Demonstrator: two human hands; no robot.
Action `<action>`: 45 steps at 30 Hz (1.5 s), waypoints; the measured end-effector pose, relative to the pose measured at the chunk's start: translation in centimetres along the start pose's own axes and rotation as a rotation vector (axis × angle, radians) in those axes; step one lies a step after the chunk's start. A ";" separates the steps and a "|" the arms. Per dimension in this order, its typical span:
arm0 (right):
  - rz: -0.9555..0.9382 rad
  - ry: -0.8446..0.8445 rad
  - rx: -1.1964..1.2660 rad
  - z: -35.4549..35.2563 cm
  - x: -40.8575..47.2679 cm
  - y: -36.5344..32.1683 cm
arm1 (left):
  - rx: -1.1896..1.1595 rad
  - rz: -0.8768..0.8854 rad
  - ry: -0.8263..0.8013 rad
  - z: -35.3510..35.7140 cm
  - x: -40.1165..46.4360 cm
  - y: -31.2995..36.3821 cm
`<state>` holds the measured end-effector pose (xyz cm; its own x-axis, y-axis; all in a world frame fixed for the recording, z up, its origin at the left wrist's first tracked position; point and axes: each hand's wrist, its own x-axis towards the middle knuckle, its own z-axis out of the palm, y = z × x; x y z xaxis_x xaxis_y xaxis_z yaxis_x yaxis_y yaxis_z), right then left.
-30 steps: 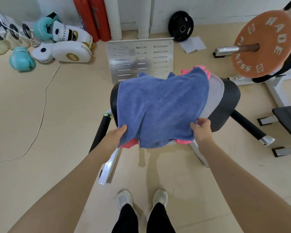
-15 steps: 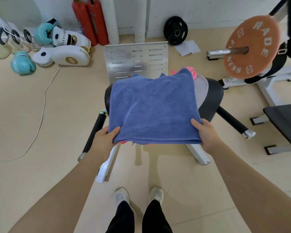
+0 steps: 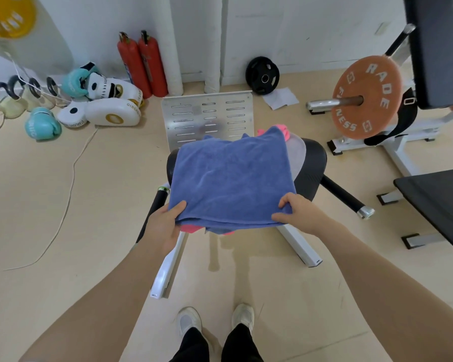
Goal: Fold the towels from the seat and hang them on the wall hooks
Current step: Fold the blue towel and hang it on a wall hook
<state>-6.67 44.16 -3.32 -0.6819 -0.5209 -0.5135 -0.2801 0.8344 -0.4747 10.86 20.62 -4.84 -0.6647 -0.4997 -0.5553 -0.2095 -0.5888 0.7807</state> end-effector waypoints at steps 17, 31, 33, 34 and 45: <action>0.087 0.474 0.856 -1.9 -2.0 -1.5 | -0.115 -0.020 0.188 0.8 0.4 2.1; 0.253 0.673 0.763 -0.1 -2.2 -5.0 | 0.056 0.147 0.190 1.4 -0.4 4.6; 0.166 0.683 0.639 -0.6 -2.0 -6.5 | 0.096 0.182 0.106 2.8 -0.4 5.9; 0.111 0.697 0.611 -1.0 -1.8 -7.2 | 0.095 0.189 0.065 3.6 -0.3 6.6; -0.058 0.795 0.905 -8.4 2.6 -10.3 | 0.044 0.294 -0.044 11.4 4.0 12.1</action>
<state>-11.25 35.73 6.28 -0.9986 -0.0315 -0.0419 0.0340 0.2191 -0.9751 -2.54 18.77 5.66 -0.7318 -0.6162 -0.2911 -0.0337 -0.3939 0.9185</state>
